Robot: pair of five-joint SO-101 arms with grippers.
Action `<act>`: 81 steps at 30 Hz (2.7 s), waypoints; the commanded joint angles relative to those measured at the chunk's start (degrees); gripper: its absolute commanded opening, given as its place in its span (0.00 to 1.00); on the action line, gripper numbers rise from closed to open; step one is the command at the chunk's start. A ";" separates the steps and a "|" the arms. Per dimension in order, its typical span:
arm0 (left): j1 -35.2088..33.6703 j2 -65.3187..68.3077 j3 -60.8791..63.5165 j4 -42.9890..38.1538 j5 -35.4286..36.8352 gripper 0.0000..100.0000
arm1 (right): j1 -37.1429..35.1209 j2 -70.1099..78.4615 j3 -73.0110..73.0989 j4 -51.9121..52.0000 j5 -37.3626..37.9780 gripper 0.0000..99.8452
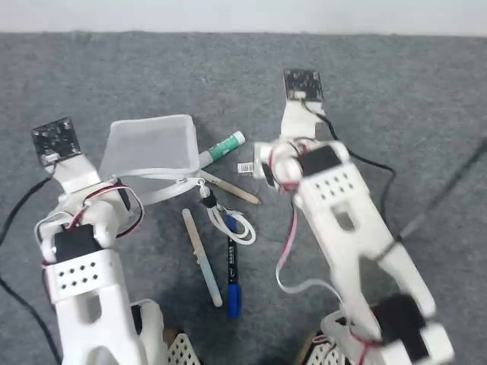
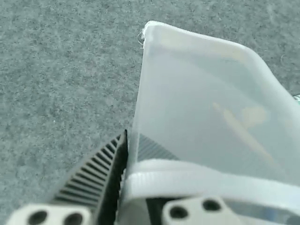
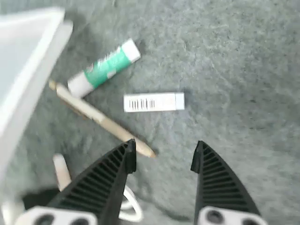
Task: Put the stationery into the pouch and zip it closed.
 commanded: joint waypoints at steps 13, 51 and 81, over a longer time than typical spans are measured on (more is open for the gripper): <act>-4.04 -2.11 -3.65 -0.26 0.97 0.01 | -1.10 28.18 -25.14 6.20 -22.86 0.19; -3.87 -2.02 -3.56 -0.09 0.97 0.01 | 2.51 47.25 -42.02 9.98 -26.99 0.01; 8.79 -1.41 -28.70 21.10 -0.70 0.01 | 5.76 29.05 -45.01 39.87 -9.05 0.01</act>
